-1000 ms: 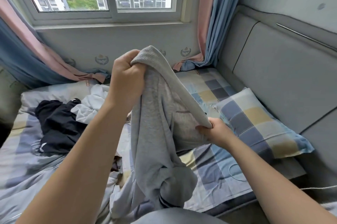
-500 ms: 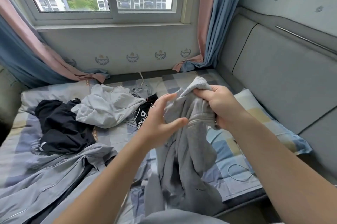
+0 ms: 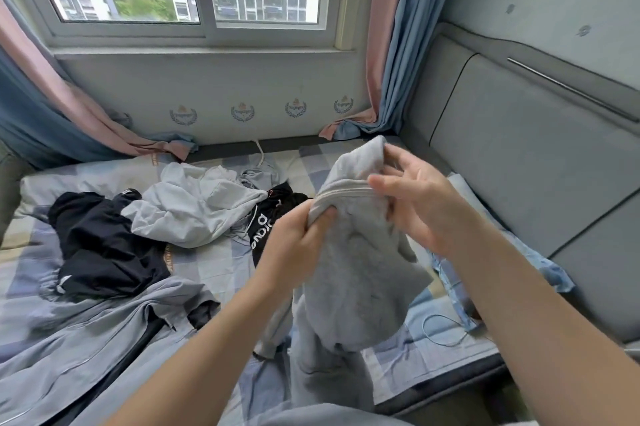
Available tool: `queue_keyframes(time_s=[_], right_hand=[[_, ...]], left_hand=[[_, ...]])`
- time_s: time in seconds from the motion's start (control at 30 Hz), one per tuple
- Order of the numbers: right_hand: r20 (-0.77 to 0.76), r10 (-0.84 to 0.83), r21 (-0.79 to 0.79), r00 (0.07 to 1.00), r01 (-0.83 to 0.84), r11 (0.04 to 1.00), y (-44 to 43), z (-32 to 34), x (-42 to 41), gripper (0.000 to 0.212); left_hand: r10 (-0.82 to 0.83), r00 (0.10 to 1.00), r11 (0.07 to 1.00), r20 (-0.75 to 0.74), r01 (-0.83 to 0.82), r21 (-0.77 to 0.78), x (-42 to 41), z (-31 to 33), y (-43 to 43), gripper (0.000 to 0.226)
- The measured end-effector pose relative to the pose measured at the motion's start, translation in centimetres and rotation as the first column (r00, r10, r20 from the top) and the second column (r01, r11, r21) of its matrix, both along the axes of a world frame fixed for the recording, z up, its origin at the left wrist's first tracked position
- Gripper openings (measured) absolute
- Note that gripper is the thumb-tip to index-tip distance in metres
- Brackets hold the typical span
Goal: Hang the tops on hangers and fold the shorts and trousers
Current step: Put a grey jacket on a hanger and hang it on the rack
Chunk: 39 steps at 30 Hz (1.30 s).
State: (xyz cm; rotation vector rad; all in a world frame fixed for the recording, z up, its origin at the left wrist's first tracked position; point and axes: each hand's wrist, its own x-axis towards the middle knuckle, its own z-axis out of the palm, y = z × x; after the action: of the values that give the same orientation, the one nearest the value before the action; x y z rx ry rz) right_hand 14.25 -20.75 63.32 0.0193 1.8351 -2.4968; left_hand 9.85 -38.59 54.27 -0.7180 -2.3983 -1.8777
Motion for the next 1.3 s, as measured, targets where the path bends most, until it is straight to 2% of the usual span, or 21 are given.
queue_keyframes(time_s=[0.1,0.2,0.27,0.37,0.47,0.57,0.63,0.67,0.77,0.8,0.9,0.97,1.1,1.23,1.3], right_hand=[[0.128,-0.127,0.128,0.984,0.111,0.986,0.3,-2.6,0.9,0.061],[0.243,-0.23,0.264,0.942,0.164,0.951,-0.3,-5.2,1.6,0.042],[0.259,-0.235,0.313,0.937,0.148,0.938,-1.1,-6.5,2.0,0.026],[0.211,-0.15,0.343,0.966,0.07,0.937,-2.6,-7.9,2.7,0.018],[0.093,-0.051,0.395,0.994,0.01,0.919,-3.9,-9.0,3.0,0.025],[-0.016,0.045,0.476,0.999,-0.032,0.879,-5.0,-9.7,2.7,0.055],[-0.028,0.009,0.479,1.0,0.005,0.878,-5.5,-10.0,1.8,0.064],[-0.034,-0.04,0.502,0.999,0.052,0.863,-5.6,-10.3,1.2,0.058],[-0.049,-0.179,0.64,0.983,0.168,0.75,-4.7,-11.6,-0.6,0.015],[-0.032,-0.193,0.675,0.981,0.164,0.72,-4.1,-12.3,-0.9,0.01],[0.087,-0.224,0.744,0.971,0.086,0.662,-2.2,-14.3,-0.6,0.022],[0.15,-0.245,0.721,0.958,0.063,0.69,-0.9,-15.4,0.0,0.029],[0.235,-0.262,0.568,0.936,0.086,0.818,0.5,-16.0,0.4,0.022],[0.264,-0.342,0.397,0.902,0.222,0.891,0.6,-14.8,0.1,0.025],[0.23,-0.35,0.408,0.908,0.237,0.882,0.4,-14.0,-0.2,0.031]], left_hand=[[0.124,0.988,0.991,0.09,-0.128,0.043,-0.9,0.3,-1.5,0.025],[0.183,0.951,0.975,0.248,-0.208,0.08,-1.9,1.1,-2.6,0.033],[0.198,0.905,0.953,0.377,-0.267,0.142,-2.4,1.9,-2.8,0.036],[0.165,0.85,0.921,0.501,-0.315,0.231,-2.7,3.9,-3.0,0.022],[0.1,0.847,0.899,0.523,-0.302,0.316,-2.7,5.6,-3.0,0.016],[0.039,0.849,0.879,0.527,-0.28,0.386,-1.9,7.0,-2.5,0.016],[-0.007,0.854,0.873,0.52,-0.248,0.42,-1.3,7.6,-2.0,0.014],[-0.022,0.858,0.871,0.513,-0.235,0.431,-1.2,7.8,-1.8,0.013],[-0.028,0.87,0.862,0.492,-0.228,0.452,-1.1,8.3,-1.7,0.015],[-0.012,0.876,0.861,0.482,-0.236,0.45,-1.3,8.4,-1.8,0.016],[0.059,0.888,0.848,0.456,-0.285,0.446,-2.6,8.2,-3.0,0.016],[0.076,0.884,0.847,0.461,-0.302,0.438,-3.3,7.7,-3.6,0.018],[0.045,0.856,0.871,0.514,-0.286,0.401,-4.0,5.8,-3.3,0.02],[0.027,0.858,0.958,0.512,-0.169,0.234,-3.8,3.5,-2.6,0.017],[-0.018,0.825,0.989,0.565,-0.069,0.132,-3.3,2.2,-2.2,0.019]])
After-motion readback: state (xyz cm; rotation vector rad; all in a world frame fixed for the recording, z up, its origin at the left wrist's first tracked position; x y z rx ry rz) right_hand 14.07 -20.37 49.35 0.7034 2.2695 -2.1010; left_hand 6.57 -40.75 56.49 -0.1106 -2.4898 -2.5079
